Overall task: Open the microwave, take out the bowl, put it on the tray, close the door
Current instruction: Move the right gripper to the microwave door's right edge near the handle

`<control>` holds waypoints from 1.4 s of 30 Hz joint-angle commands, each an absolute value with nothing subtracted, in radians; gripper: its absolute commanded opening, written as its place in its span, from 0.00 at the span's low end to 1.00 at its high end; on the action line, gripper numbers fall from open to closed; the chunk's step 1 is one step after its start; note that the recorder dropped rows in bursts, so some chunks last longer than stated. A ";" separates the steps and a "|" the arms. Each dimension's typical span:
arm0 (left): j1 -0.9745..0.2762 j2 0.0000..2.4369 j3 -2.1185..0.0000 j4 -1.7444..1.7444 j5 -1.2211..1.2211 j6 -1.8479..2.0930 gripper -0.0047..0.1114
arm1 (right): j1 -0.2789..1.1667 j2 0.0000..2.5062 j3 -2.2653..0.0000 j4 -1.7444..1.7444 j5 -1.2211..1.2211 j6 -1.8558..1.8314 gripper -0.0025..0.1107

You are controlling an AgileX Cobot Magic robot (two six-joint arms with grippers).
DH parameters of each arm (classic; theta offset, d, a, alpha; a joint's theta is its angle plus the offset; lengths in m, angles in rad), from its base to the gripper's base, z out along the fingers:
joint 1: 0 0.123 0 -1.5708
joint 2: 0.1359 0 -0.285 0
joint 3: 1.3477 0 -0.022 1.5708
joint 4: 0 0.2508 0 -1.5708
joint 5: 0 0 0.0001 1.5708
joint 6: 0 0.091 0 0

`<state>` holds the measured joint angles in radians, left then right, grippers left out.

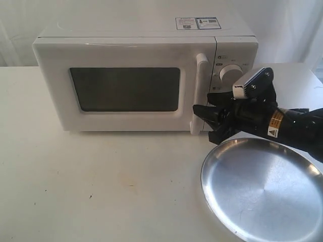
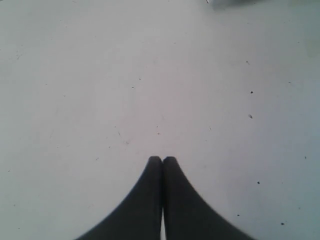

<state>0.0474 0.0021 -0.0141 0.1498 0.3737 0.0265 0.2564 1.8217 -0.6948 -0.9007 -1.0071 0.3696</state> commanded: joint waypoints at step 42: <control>0.047 0.000 -0.005 0.150 0.415 0.027 0.04 | 0.318 1.877 -0.755 -1.490 -1.221 0.582 0.02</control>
<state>0.0474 0.0021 -0.0141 0.1498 0.3737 0.0265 0.2614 1.8758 -0.7849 -1.1081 -0.9946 0.5594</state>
